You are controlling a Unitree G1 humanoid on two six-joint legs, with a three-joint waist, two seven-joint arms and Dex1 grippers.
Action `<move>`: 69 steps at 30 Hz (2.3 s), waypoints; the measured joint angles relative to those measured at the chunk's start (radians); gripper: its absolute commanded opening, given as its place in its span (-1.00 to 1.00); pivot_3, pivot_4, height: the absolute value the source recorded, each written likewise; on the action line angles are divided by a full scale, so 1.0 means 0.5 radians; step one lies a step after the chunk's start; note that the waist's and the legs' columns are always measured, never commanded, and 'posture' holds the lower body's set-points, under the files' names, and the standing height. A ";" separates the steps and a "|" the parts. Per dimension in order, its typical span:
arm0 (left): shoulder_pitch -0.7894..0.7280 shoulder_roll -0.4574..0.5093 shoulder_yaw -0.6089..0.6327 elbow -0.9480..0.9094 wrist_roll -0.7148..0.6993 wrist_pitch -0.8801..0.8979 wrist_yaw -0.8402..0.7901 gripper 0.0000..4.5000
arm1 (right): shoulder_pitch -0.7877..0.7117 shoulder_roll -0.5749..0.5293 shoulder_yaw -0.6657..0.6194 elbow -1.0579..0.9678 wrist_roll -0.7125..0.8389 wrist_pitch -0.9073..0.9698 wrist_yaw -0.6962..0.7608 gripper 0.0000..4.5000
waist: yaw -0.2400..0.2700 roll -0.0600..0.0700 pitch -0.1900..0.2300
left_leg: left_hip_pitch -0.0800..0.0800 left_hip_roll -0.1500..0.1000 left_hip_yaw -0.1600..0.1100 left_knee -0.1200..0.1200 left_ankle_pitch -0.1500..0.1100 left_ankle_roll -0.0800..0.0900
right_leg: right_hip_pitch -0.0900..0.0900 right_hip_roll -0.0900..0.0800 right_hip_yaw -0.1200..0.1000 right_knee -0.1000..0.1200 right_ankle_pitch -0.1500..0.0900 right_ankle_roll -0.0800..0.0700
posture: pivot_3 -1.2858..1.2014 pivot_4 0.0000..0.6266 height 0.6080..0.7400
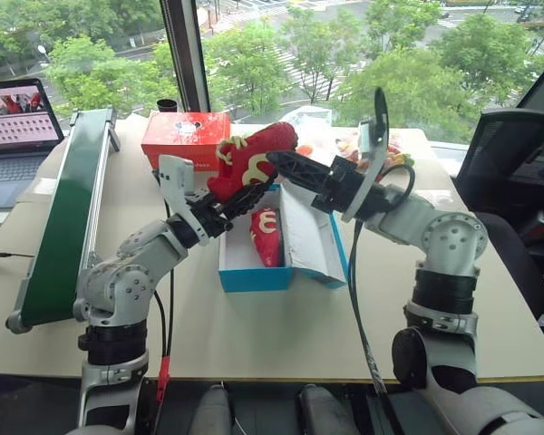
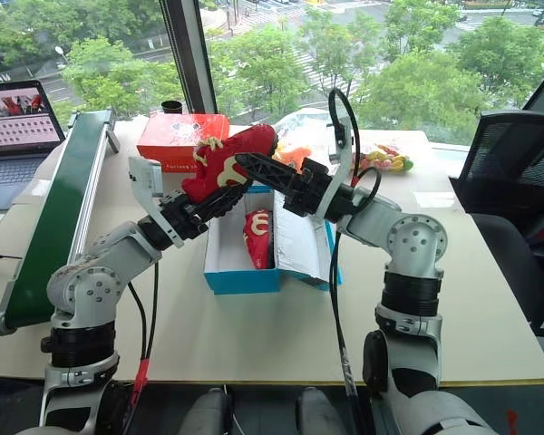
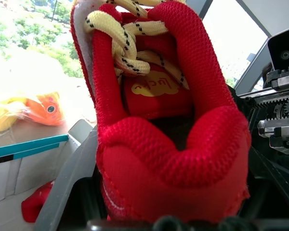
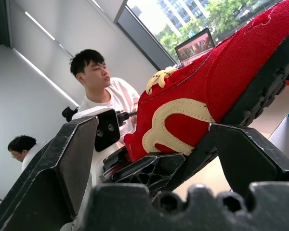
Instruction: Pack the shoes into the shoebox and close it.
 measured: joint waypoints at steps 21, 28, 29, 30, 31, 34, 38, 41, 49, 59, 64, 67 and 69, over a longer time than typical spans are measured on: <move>0.007 0.258 0.114 -0.178 -0.162 0.058 -0.075 0.09 | 0.134 -0.293 0.064 0.058 -0.140 0.014 0.157 1.00 | 0.035 0.003 0.002 | -0.002 0.000 0.002 -0.001 0.000 0.000 | -0.002 0.001 0.003 -0.003 -0.001 0.001 | 0.03 -0.52 0.99; 0.006 0.146 0.050 -0.217 -0.167 0.051 -0.014 0.09 | -0.038 0.023 0.051 -0.082 0.028 -0.033 -0.051 1.00 | 0.041 0.004 0.003 | -0.003 0.000 0.001 0.000 0.000 0.000 | -0.002 0.001 0.001 -0.003 0.000 0.001 | 0.03 -0.52 0.99; 0.006 0.144 0.053 -0.221 -0.167 0.051 -0.002 0.09 | -0.043 0.047 0.045 -0.080 0.032 -0.037 -0.081 1.00 | 0.044 0.004 0.003 | -0.003 0.000 0.001 0.000 0.000 0.000 | -0.001 0.000 0.001 -0.003 0.000 0.001 | 0.03 -0.52 0.99; 0.006 0.137 0.056 -0.221 -0.166 0.051 0.012 0.09 | -0.048 0.072 0.039 -0.070 0.035 -0.047 -0.115 1.00 | 0.046 0.004 0.003 | -0.003 0.000 0.001 0.001 0.000 0.000 | -0.001 0.000 0.001 -0.003 0.000 0.001 | 0.03 -0.52 0.99; 0.007 0.127 0.055 -0.221 -0.166 0.051 0.025 0.09 | -0.056 0.093 0.031 -0.059 0.036 -0.053 -0.144 1.00 | 0.047 0.004 0.003 | -0.003 0.000 0.001 0.001 0.000 0.000 | -0.001 0.000 0.001 -0.003 0.000 0.001 | 0.03 -0.52 0.99; 0.006 0.098 0.050 -0.221 -0.161 0.050 0.063 0.09 | -0.079 0.144 0.017 -0.015 0.038 -0.080 -0.214 0.77 | 0.043 0.004 0.003 | -0.003 0.000 0.001 0.000 0.000 0.000 | -0.002 0.000 0.001 -0.003 0.000 0.000 | 0.03 -0.52 0.99; 0.007 0.087 0.045 -0.221 -0.159 0.048 0.081 0.09 | -0.080 0.161 -0.003 0.064 0.034 -0.107 -0.265 0.22 | 0.043 0.004 0.003 | -0.003 0.000 0.001 0.000 0.000 0.000 | -0.002 0.000 0.001 -0.003 0.000 0.000 | 0.03 -0.52 0.99; 0.007 0.095 0.045 -0.222 -0.158 0.048 0.081 0.09 | -0.086 0.162 -0.004 0.086 0.031 -0.117 -0.288 -0.22 | 0.042 0.004 0.003 | -0.003 0.000 0.001 0.000 0.000 0.000 | -0.002 0.000 0.001 -0.003 0.000 0.000 | 0.03 -0.52 0.99; 0.099 0.142 0.082 -0.289 -0.240 0.052 0.045 1.00 | -0.155 0.174 -0.001 0.155 -0.011 -0.201 -0.324 -0.90 | 0.037 0.004 0.003 | -0.003 0.000 0.001 -0.002 0.000 0.000 | -0.003 0.000 0.002 -0.003 0.000 0.000 | 0.03 -0.52 0.99; 0.581 0.720 0.441 -0.374 -0.241 0.061 -0.152 1.00 | -0.369 0.037 0.482 0.405 -0.567 -0.281 -0.105 -0.90 | -0.002 0.006 0.004 | -0.002 0.001 0.002 -0.004 -0.001 0.000 | -0.003 0.001 0.002 -0.006 -0.001 -0.001 | 0.03 -0.52 0.99; 0.814 0.833 0.537 -0.528 -0.302 0.078 -0.217 1.00 | -0.375 0.083 0.704 0.701 -0.871 -0.403 0.080 -0.90 | 0.008 0.006 0.004 | -0.004 0.001 0.002 -0.006 -0.001 0.000 | -0.005 0.000 0.001 -0.009 -0.001 -0.001 | 0.03 -0.52 0.99; 0.924 0.870 0.529 -0.659 -0.306 0.092 -0.221 1.00 | -0.381 0.084 0.747 0.795 -0.996 -0.456 0.174 -0.90 | 0.009 0.006 0.004 | -0.004 0.002 0.002 -0.006 -0.001 0.000 | -0.005 0.000 0.001 -0.010 -0.001 -0.001 | 0.03 -0.52 0.99; 1.016 0.882 0.518 -0.753 -0.307 0.091 -0.231 1.00 | -0.386 0.076 0.781 0.834 -1.074 -0.464 0.226 -0.90 | 0.007 0.006 0.004 | -0.004 0.002 0.002 -0.007 -0.001 0.000 | -0.006 0.000 0.001 -0.010 -0.001 -0.001 | 0.03 -0.52 0.99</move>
